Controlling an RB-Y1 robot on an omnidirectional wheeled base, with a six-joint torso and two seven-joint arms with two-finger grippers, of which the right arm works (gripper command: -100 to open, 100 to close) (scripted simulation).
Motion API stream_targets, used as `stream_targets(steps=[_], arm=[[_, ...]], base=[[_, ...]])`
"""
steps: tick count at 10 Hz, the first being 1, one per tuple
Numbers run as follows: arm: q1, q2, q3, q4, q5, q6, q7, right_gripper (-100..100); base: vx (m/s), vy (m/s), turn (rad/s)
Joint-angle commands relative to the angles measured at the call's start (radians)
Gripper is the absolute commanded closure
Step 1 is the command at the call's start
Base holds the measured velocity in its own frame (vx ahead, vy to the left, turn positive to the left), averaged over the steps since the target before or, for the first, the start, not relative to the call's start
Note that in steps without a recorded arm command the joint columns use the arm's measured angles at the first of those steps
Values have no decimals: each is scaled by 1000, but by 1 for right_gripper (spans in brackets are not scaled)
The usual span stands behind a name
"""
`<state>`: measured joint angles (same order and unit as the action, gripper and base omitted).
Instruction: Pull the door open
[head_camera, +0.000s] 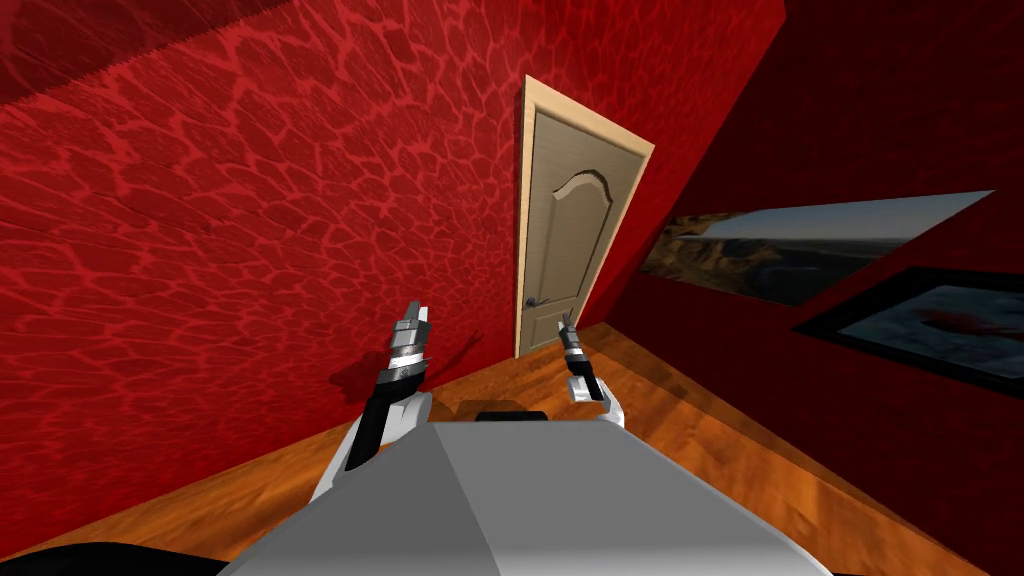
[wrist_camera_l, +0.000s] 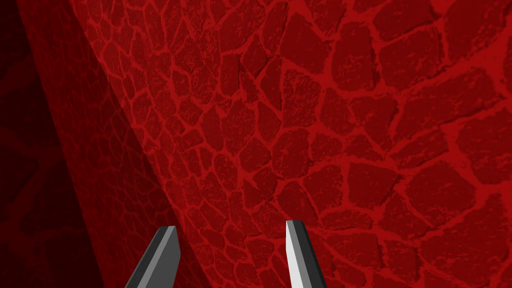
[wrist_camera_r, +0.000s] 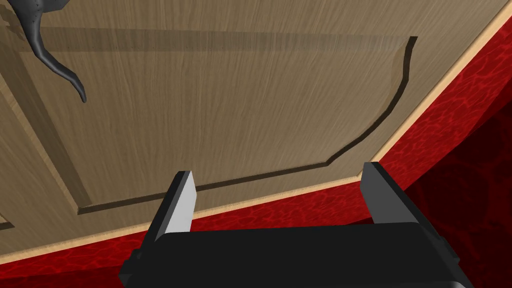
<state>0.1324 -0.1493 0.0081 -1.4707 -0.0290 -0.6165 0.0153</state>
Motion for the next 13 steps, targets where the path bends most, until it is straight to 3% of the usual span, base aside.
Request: stream_targets(steps=[1,2,3,6,7,8,13], arm=[[-30,-9,0,50,-6,1,-7,-100],[-30,-9,0,64,-6,1,-7,-100],[-51,-16,0,95,-11,-3,-13,-100],[-72,-24,1,162,-16,-7,-20,-100],[-93,-31,1,201,-21,-11,-26,-100],[-93,-31,1,211,-21,-11,-26,-100],[-172,-59,3,379,-40,-26,-49,-100]], base=[[25,-58,108],[21,-50,81],[31,-58,154],[24,-55,90],[15,-55,125],[8,-50,79],[25,-76,156]])
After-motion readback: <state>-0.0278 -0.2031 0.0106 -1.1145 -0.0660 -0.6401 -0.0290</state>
